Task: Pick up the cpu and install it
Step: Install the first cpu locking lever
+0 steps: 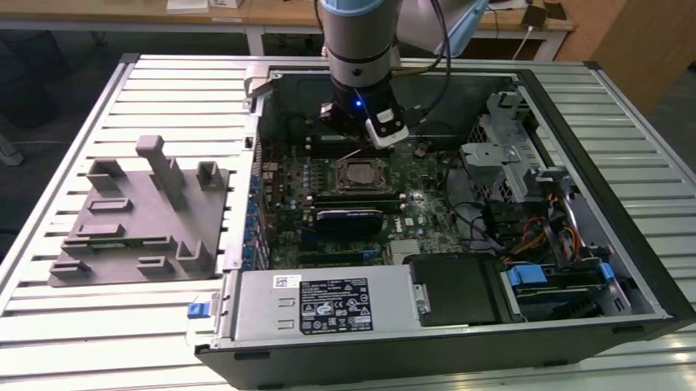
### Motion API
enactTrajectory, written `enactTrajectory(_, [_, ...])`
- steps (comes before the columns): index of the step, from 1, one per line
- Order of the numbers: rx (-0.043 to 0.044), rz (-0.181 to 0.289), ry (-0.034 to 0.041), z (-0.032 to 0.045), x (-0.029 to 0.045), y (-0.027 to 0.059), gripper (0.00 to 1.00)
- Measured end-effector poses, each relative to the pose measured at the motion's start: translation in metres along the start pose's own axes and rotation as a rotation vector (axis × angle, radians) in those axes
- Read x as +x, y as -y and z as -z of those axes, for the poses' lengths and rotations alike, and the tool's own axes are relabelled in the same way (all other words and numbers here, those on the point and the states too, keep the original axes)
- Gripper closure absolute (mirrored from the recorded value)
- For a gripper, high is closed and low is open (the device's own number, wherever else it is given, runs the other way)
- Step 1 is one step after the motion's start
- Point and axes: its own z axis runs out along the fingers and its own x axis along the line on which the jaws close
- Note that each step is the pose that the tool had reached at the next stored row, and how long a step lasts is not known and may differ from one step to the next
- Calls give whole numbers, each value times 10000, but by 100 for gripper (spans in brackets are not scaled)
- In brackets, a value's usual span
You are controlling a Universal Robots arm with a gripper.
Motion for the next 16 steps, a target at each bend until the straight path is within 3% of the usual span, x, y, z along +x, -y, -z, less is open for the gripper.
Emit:
enactTrajectory(5, [35,-427,119,-13,1,3,89])
enactTrajectory(16, [36,-658,305,-77,16,4,89])
